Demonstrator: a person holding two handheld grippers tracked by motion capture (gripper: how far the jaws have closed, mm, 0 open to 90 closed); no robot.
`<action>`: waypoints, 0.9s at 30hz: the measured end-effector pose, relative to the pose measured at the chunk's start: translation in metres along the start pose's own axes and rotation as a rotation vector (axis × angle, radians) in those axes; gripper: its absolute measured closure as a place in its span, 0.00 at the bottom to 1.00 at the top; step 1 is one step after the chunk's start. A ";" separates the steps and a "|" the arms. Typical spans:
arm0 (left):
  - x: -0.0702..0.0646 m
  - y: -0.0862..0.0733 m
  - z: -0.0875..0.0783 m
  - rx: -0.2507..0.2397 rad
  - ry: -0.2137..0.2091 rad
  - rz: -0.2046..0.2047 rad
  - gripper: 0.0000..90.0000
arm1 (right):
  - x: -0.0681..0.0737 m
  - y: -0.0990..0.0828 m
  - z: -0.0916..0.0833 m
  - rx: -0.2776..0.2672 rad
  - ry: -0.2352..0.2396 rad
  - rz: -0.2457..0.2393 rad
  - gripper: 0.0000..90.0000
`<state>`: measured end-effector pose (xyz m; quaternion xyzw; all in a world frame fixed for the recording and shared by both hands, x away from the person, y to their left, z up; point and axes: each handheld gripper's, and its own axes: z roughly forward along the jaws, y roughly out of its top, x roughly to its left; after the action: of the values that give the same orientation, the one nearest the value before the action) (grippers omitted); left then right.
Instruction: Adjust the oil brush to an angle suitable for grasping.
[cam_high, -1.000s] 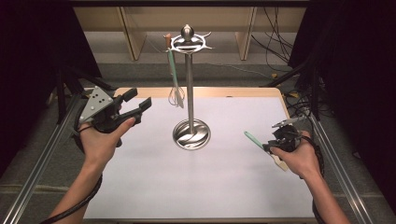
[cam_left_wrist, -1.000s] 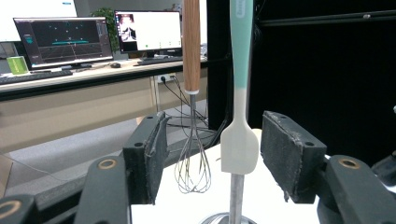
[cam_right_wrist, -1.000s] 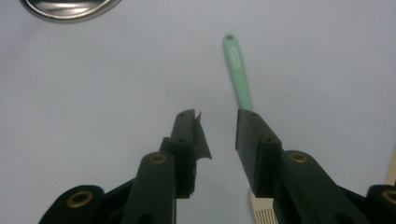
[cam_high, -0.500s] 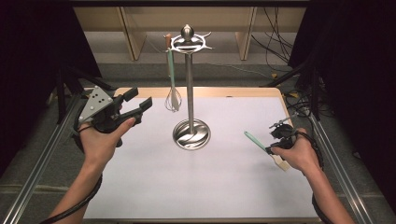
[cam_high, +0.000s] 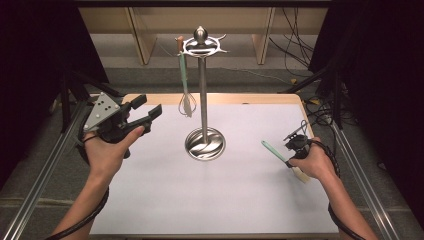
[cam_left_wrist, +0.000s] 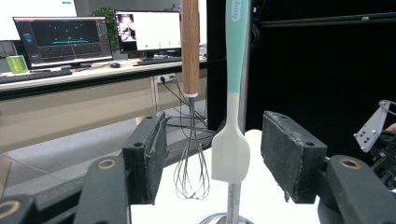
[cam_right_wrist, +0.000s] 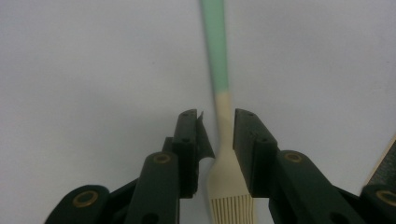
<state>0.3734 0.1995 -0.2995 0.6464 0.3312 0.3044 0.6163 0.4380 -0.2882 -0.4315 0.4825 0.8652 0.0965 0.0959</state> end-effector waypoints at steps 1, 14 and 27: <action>0.000 0.000 0.000 0.001 0.001 -0.001 0.45 | -0.001 0.001 0.002 0.006 0.001 0.002 0.79; 0.004 0.001 0.002 -0.011 -0.004 0.034 0.45 | -0.009 0.004 0.020 0.057 -0.001 0.014 0.79; 0.004 -0.002 0.004 -0.002 -0.006 0.031 0.45 | -0.005 0.006 0.021 0.083 0.034 0.044 0.90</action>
<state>0.3793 0.2006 -0.3015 0.6517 0.3190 0.3120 0.6133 0.4510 -0.2881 -0.4500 0.5033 0.8592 0.0708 0.0589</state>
